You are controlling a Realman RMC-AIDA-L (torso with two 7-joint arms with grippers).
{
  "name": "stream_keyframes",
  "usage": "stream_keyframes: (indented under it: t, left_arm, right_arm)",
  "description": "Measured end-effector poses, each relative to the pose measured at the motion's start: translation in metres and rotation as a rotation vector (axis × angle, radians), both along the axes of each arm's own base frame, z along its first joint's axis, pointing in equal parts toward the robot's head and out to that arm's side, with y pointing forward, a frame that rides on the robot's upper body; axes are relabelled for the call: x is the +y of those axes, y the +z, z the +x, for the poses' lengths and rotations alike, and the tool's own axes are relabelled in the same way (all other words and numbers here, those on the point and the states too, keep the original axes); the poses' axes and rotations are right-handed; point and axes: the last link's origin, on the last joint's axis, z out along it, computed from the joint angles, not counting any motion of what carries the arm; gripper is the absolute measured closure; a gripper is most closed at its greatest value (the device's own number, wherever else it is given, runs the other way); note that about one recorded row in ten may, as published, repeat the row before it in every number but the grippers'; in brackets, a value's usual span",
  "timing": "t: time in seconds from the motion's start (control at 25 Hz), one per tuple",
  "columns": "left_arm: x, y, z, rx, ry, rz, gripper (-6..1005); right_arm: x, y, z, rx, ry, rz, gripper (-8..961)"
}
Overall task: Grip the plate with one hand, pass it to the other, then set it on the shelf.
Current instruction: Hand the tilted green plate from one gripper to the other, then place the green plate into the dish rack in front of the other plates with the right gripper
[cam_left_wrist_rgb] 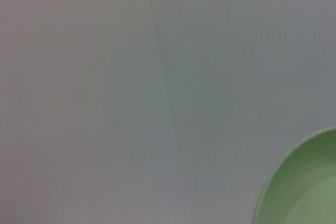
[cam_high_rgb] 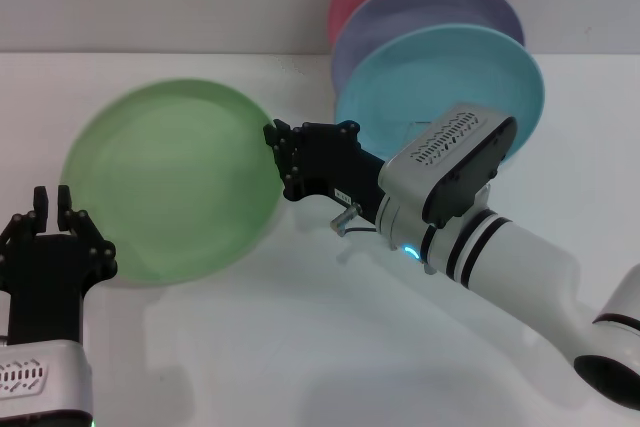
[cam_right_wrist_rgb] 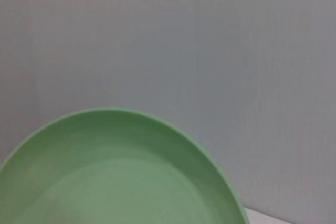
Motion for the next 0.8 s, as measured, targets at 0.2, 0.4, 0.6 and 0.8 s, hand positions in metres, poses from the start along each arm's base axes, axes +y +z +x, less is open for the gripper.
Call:
stream_keyframes:
  t: [0.2, 0.4, 0.6, 0.8]
  left_arm:
    - [0.000, 0.000, -0.001, -0.002, -0.001, -0.001, 873]
    - [-0.004, 0.005, 0.000, -0.064, -0.061, 0.029, 865]
    - [-0.019, 0.023, -0.006, -0.178, -0.186, 0.141, 731]
    - [-0.032, 0.043, -0.030, -0.286, -0.324, 0.219, 545]
  right_arm:
    - [0.000, 0.000, 0.000, 0.001, 0.000, 0.000, 936]
    - [0.002, 0.002, -0.002, 0.004, 0.001, 0.011, 937]
    - [0.003, 0.009, -0.005, 0.007, 0.044, 0.074, 937]
    - [0.002, 0.019, -0.008, 0.064, 0.084, 0.130, 937]
